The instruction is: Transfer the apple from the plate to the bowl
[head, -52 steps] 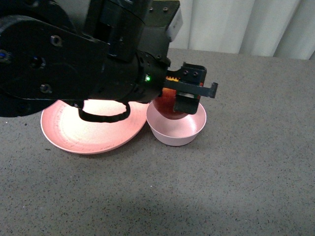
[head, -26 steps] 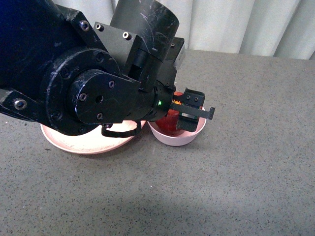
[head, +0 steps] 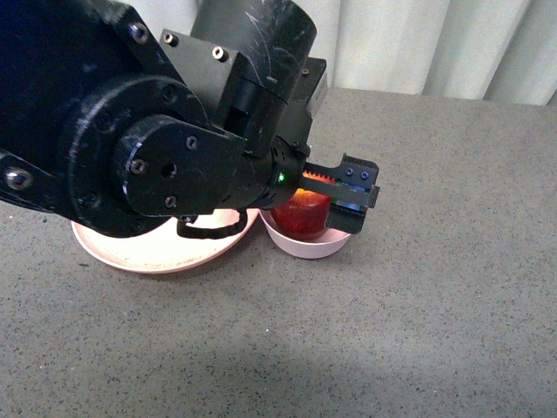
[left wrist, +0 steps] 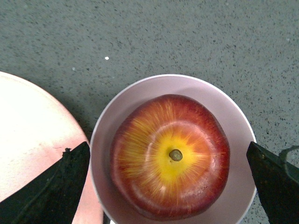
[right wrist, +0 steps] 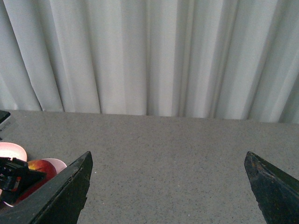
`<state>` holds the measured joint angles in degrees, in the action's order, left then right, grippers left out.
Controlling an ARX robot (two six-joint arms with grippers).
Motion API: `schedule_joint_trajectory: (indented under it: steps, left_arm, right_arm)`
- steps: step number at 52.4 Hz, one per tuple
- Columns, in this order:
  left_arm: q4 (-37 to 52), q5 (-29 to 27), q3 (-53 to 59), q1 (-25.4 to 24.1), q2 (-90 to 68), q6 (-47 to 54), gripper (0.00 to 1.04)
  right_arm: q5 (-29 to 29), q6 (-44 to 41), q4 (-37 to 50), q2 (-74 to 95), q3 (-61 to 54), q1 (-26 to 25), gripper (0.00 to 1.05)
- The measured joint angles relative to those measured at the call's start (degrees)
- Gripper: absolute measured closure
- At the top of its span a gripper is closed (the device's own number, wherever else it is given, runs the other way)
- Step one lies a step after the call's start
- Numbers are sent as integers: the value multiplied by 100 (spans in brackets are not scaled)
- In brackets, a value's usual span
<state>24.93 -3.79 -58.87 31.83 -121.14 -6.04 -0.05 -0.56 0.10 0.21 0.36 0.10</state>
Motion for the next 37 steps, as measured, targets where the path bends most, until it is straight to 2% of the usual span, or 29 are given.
schedule_joint_trajectory:
  steps: [19,29,37]
  left_arm:
    - [734,-509,1189,-192,1438,-234,7]
    - [848,-874,1897,-369,1895,-463,7]
    - [857,-890,1945,-387,1939,-487,7]
  right_arm:
    - [0,0,0,0,0,0,9]
    - [-2,0,0,0,0,0,9]
    - [-2,0,0,0,0,0,9]
